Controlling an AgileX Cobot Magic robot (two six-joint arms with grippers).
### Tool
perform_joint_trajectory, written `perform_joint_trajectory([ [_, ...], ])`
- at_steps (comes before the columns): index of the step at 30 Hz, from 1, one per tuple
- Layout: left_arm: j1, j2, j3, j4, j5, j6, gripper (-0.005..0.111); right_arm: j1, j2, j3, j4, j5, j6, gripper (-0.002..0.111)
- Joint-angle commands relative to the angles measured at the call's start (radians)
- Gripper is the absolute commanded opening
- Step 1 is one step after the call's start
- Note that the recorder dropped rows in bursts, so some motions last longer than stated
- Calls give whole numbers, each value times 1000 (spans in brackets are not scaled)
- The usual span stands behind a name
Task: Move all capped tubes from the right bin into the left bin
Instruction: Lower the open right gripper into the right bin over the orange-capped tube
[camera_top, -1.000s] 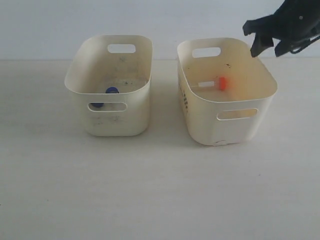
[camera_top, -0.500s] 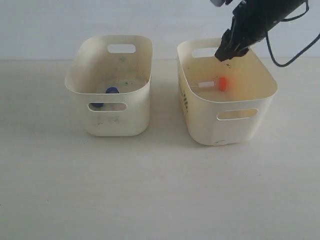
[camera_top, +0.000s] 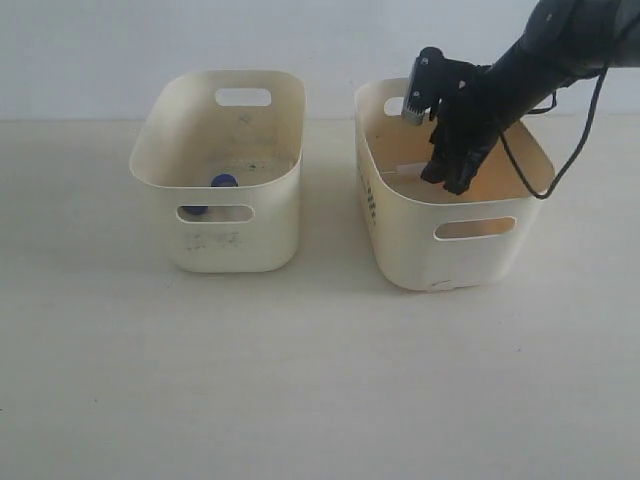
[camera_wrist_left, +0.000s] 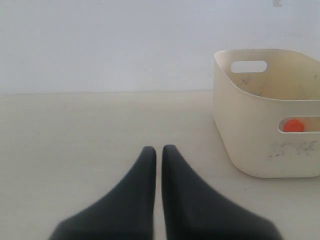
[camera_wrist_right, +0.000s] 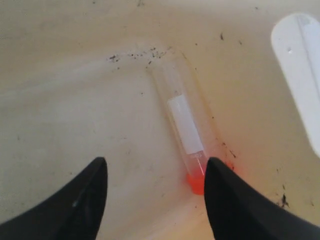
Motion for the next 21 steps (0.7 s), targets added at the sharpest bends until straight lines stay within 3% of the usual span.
perform_joint_trajectory([
  [1,0,0,-4,-6,-4,-10,4,-1,27,-2,-1,-77,-32,55],
  [21,0,0,-4,-6,-4,-10,4,1,91,-2,-2,-224,-87,55],
])
